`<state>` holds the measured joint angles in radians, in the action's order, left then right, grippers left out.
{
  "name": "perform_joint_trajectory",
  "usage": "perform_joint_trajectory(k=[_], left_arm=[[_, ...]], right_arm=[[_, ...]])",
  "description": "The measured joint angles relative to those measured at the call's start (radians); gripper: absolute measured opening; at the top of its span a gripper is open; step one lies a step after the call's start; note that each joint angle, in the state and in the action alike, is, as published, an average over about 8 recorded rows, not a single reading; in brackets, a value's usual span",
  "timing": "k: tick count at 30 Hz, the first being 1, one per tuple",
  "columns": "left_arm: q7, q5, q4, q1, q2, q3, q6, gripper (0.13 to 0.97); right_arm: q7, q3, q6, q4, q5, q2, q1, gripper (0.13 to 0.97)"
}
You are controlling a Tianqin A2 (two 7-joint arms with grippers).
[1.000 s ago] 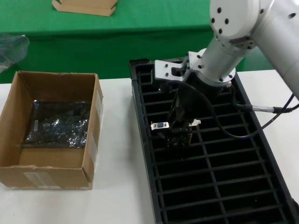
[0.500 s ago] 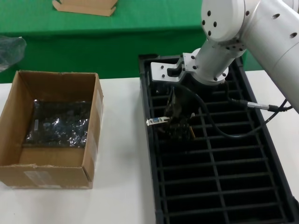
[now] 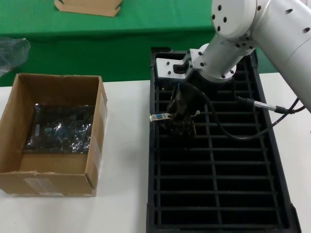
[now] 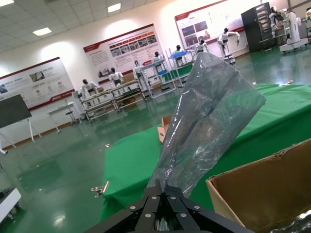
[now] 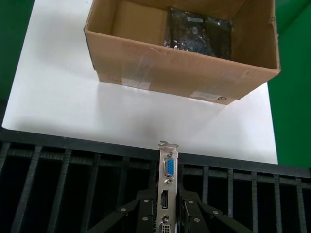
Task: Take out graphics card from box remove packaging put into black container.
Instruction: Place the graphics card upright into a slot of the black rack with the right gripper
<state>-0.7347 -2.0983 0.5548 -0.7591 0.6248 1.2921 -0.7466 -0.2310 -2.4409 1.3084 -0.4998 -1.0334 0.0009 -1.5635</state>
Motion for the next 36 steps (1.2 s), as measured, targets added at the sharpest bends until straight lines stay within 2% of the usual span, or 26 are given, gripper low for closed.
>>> perform_joint_trajectory(k=[13, 24, 36], left_arm=[[0.010, 0.000, 0.017, 0.013, 0.003, 0.002, 0.007, 0.139], [0.033, 0.003, 0.060, 0.037, -0.001, 0.004, 0.022, 0.139], [0.038, 0.006, 0.070, 0.040, -0.006, 0.010, 0.023, 0.139]], right_arm=[[0.042, -0.011, -0.016, 0.063, -0.019, 0.001, -0.016, 0.206], [0.050, 0.005, -0.028, 0.055, -0.003, 0.021, -0.014, 0.206], [0.059, 0.025, -0.038, 0.075, 0.004, 0.026, -0.022, 0.206]])
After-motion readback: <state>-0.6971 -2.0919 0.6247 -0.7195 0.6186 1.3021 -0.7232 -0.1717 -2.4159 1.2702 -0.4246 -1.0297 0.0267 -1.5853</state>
